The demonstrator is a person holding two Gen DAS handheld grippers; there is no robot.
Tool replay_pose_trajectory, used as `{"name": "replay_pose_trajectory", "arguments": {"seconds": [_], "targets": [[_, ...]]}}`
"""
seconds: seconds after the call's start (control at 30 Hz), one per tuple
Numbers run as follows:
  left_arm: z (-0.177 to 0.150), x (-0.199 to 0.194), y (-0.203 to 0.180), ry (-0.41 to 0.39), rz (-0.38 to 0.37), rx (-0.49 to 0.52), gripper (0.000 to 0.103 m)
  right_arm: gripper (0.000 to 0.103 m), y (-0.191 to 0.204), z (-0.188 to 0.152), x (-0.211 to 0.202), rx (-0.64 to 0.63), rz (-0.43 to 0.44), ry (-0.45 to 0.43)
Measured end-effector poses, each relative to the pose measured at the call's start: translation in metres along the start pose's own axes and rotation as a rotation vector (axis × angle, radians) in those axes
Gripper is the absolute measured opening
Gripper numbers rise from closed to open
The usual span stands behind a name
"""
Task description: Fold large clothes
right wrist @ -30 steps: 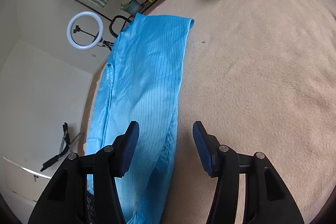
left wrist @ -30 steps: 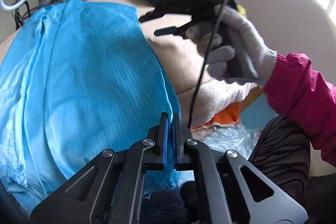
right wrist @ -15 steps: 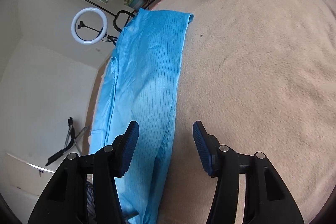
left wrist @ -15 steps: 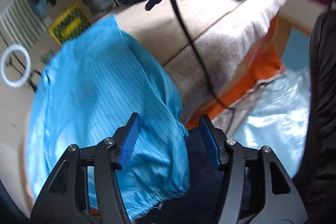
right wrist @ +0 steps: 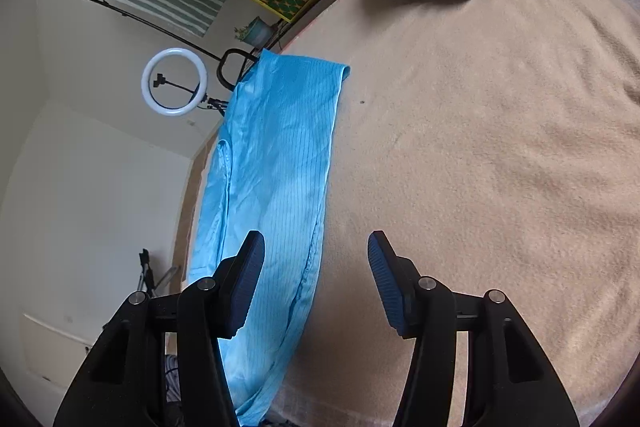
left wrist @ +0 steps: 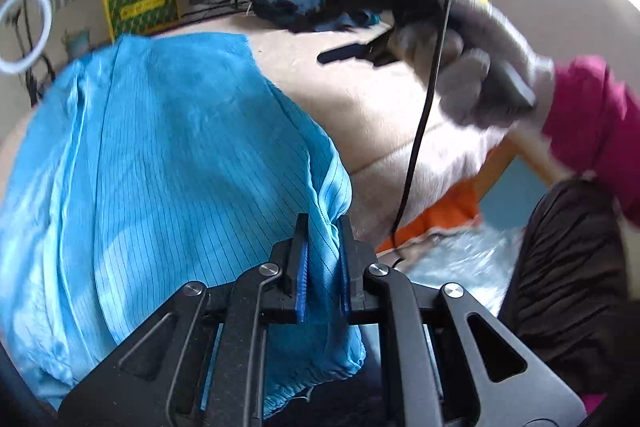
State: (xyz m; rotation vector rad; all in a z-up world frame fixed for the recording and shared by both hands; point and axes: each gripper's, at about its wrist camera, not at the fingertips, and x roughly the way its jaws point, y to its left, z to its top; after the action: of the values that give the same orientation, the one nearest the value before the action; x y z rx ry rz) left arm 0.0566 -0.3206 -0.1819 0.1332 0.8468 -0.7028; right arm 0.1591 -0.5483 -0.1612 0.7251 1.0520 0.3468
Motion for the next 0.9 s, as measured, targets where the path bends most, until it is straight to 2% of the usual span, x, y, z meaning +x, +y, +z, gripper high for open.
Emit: {"name": "replay_pose_trajectory", "arguments": {"seconds": [0.13,0.23,0.37,0.43,0.47,0.5,0.53,0.67,0.9], "targets": [[0.007,-0.009,0.018,-0.008,-0.045,-0.092,0.010,0.054,0.012,0.004,0.041,0.003,-0.019,0.029],[0.008,-0.012,0.015,-0.018,-0.046,-0.084,0.010,0.054,0.021,0.009,0.067,0.007,-0.064,0.035],[0.006,-0.017,0.013,-0.035,-0.059,-0.091,0.010,0.054,0.022,0.019,0.083,0.043,-0.129,-0.009],[0.003,-0.019,0.014,-0.043,-0.075,-0.108,0.010,0.047,0.024,0.023,0.087,0.055,-0.133,-0.025],[0.002,-0.020,0.015,-0.047,-0.079,-0.115,0.010,0.031,0.026,0.025,0.091,0.058,-0.137,-0.020],[0.001,-0.021,0.016,-0.052,-0.085,-0.122,0.010,0.009,0.028,0.027,0.095,0.063,-0.147,-0.007],[0.001,-0.022,0.019,-0.058,-0.090,-0.129,0.010,0.004,0.030,0.028,0.100,0.068,-0.162,0.004],[-0.004,-0.034,0.033,-0.096,-0.128,-0.192,0.010,0.002,0.055,0.033,0.103,0.036,-0.254,-0.027],[-0.021,-0.062,0.073,-0.174,-0.181,-0.351,0.010,0.001,0.153,0.032,0.121,-0.218,-0.435,-0.062]]}}
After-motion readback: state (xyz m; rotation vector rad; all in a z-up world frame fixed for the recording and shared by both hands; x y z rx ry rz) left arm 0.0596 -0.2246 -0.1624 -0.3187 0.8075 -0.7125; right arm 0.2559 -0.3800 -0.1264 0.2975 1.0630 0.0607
